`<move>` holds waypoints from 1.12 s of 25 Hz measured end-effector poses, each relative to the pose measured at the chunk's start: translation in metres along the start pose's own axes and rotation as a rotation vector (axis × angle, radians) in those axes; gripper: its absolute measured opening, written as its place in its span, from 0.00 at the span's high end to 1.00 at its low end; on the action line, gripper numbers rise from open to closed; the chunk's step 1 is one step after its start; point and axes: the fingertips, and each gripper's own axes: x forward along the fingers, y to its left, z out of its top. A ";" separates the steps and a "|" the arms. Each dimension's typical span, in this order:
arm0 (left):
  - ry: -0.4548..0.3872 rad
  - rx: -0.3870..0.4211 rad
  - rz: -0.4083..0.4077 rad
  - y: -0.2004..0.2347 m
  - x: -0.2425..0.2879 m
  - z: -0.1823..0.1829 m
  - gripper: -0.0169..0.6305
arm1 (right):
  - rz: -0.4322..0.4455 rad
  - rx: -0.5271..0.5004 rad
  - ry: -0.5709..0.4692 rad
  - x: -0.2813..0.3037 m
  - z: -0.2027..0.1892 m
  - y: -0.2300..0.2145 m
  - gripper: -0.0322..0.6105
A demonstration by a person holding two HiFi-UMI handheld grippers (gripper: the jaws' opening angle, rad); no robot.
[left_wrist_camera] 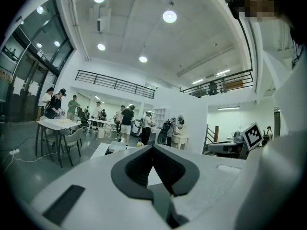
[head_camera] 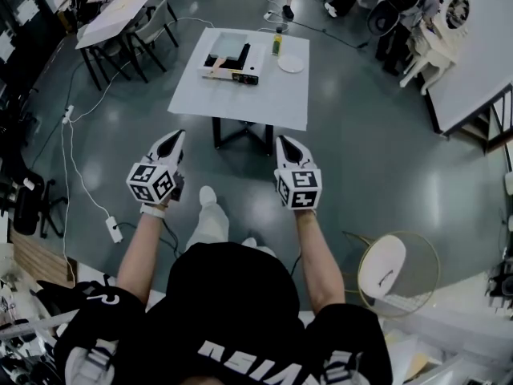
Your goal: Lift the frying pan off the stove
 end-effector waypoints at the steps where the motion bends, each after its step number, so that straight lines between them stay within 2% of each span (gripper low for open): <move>1: -0.001 -0.001 -0.001 0.001 0.002 0.000 0.98 | -0.002 -0.001 0.000 0.002 0.001 -0.001 0.96; 15: -0.007 -0.012 -0.013 0.046 0.051 0.006 0.98 | -0.002 -0.016 0.014 0.066 0.008 -0.010 0.96; 28: 0.021 -0.014 -0.062 0.116 0.142 0.018 0.98 | -0.031 -0.004 0.037 0.169 0.018 -0.032 0.96</move>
